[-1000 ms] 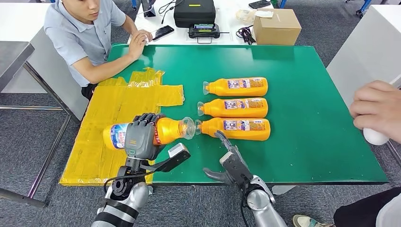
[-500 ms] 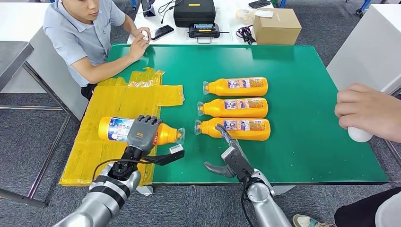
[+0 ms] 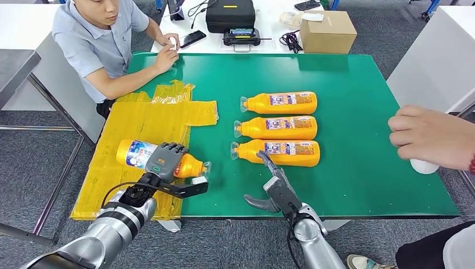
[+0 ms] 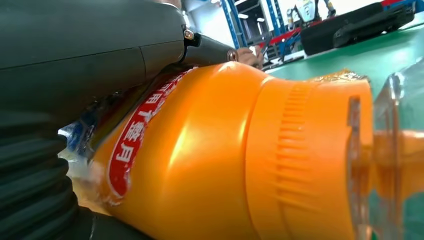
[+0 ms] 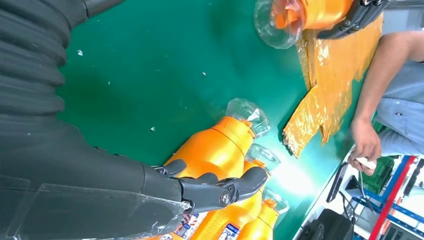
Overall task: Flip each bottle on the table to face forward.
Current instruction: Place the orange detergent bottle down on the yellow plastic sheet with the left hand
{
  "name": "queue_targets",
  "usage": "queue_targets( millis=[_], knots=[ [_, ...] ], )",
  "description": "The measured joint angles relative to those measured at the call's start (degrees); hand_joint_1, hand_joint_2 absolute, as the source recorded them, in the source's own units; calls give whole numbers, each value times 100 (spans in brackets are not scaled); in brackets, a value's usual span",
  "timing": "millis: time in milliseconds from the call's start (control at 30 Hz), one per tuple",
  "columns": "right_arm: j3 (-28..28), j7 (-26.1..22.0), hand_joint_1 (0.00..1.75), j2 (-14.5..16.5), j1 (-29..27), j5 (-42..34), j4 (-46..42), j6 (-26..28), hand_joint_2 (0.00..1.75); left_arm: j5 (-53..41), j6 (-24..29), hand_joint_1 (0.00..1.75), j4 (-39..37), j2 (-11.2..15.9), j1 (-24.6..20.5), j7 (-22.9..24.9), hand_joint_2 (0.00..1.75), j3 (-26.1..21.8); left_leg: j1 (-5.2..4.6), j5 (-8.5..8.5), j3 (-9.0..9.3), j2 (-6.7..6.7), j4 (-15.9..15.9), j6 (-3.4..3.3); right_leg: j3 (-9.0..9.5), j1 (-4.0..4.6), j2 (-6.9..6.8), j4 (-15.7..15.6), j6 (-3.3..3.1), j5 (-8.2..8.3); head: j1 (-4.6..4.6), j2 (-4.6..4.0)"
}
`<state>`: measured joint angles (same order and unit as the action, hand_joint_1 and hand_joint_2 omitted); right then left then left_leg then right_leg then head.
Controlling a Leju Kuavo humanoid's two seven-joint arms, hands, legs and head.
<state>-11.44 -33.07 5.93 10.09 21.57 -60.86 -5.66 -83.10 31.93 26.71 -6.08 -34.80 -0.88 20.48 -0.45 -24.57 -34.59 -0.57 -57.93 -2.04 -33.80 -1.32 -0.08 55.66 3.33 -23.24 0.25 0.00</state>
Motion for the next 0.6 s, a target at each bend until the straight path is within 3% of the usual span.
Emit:
queue_targets(
  millis=[100,600],
  knots=[
    [3,-2,0,-1,-5,13,1,8,175,228,-129,0,-42,-1,-18,-70,175,-153,1,1,3,1,0,1,1,1,1,1,0,0,-1,0],
    [101,-7,0,-1,-8,105,1,15,175,459,-754,0,-107,-52,-120,47,175,-647,2,1,11,3,0,2,10,1,1,1,0,0,-1,0]
  ],
)
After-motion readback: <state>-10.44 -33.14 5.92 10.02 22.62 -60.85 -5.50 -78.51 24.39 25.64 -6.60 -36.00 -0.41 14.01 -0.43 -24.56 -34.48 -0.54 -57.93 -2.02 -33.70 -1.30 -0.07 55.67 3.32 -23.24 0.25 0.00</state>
